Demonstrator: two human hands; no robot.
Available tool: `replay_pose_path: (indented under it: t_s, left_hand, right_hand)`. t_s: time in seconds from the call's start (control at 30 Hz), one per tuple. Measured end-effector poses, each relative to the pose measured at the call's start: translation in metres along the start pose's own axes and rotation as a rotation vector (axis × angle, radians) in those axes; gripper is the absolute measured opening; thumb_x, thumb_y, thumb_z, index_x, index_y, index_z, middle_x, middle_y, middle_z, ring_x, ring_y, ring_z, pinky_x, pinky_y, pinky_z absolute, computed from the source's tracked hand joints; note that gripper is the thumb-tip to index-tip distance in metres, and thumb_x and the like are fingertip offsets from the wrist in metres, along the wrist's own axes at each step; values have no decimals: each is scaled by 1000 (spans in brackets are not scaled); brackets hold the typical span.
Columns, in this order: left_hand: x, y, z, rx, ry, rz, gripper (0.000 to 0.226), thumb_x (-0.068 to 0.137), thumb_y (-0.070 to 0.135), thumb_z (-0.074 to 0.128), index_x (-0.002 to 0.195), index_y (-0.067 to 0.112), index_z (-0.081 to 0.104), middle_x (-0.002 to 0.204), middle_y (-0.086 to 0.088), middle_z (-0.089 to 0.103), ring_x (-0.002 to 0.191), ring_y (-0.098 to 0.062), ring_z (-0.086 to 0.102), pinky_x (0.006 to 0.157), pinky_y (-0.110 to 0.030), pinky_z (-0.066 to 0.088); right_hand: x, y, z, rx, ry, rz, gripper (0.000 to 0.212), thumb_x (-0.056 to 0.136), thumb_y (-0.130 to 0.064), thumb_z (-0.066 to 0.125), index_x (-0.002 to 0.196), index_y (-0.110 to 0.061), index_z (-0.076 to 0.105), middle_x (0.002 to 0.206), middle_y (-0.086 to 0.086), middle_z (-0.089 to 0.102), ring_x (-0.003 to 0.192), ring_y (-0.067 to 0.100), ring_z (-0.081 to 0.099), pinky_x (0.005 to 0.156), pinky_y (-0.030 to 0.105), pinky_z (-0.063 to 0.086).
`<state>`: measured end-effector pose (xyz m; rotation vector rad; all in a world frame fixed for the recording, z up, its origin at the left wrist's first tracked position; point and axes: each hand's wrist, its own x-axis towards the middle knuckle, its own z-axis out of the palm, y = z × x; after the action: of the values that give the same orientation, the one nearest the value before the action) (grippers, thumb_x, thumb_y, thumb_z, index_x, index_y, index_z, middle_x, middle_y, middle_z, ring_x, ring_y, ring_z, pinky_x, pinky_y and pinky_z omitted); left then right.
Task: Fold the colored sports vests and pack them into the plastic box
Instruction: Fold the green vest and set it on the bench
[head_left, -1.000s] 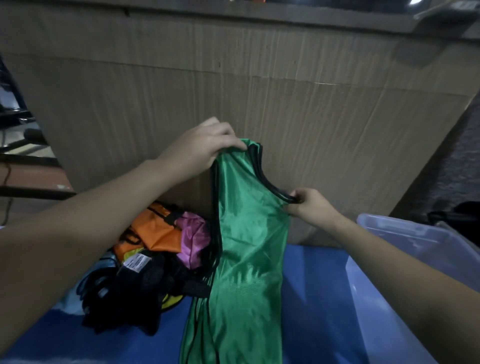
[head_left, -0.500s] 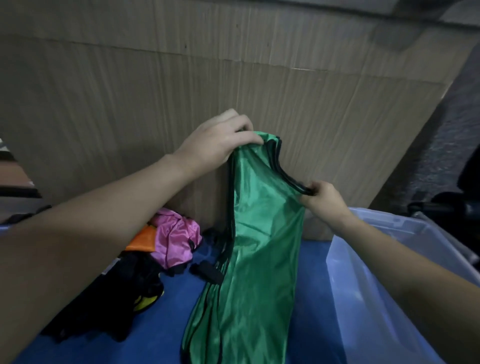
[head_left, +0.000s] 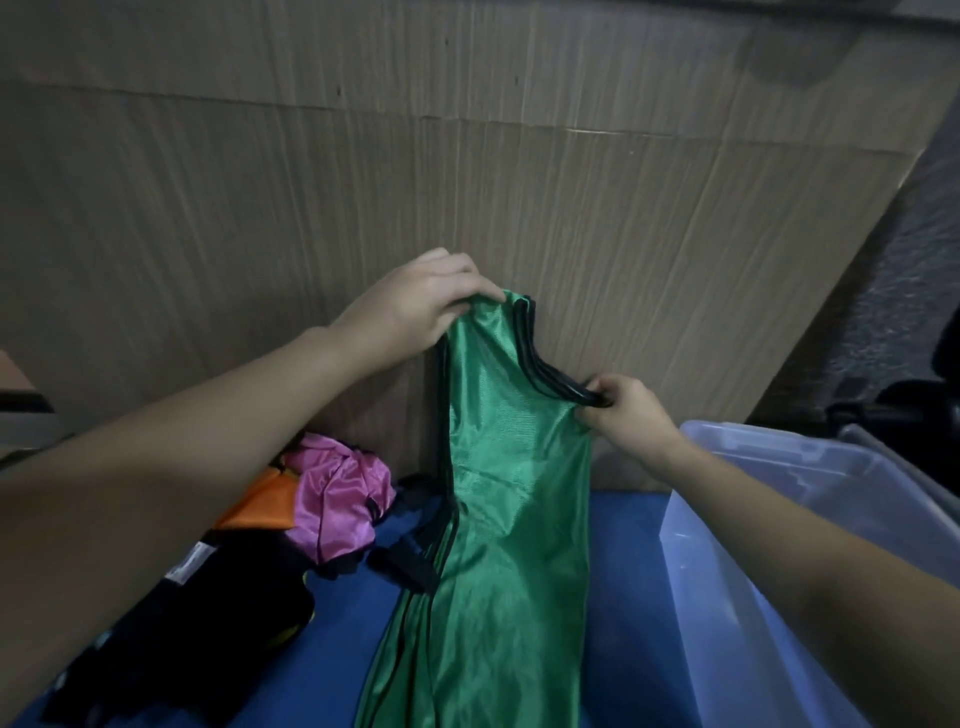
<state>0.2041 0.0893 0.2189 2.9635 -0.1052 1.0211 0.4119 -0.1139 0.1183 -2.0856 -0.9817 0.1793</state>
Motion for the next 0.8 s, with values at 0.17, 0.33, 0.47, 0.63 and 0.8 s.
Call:
replay_pose_path:
  t_s: [0.17,0.33,0.47,0.63,0.8]
  left_hand:
    - [-15,16,-3,-58,-18,-17,37,95,5,61,129,20,65,109,6,62,102,-14,52,93,-29,44]
    - [-48,42,-3,-153,-8,-130,58,94,3,62,145,24,47,110,9,62,106,-4,49,97,-21,41]
    - [-74,60,-5,-172,-28,-99,54,92,0,63,141,22,51,108,13,63,106,-4,50,95,-17,39]
    - [-109,88,-8,-211,-35,-43,43,89,-4,63,127,15,61,105,8,64,101,-10,53,93,-24,43]
    - [-149,123,-5,-323,-102,-16,38,82,-5,59,115,13,65,102,5,61,95,0,49,89,-17,37]
  right_hand:
    - [-11,2,2,51,-30,9,18,77,-8,75,71,-20,63,67,-8,66,71,13,61,76,35,51]
    - [-34,1,7,29,-100,8,10,78,-2,74,80,-6,65,72,9,65,71,17,58,71,36,48]
    - [-49,-9,1,-197,-249,-62,15,78,-14,77,72,-15,63,68,-2,62,67,10,55,64,30,45]
    - [-68,-21,6,-513,-380,-115,11,79,-15,70,77,-10,61,74,7,64,72,24,61,60,32,43]
    - [-98,-33,16,-727,-475,-184,10,88,-16,62,84,-11,54,85,10,62,78,27,54,57,31,34]
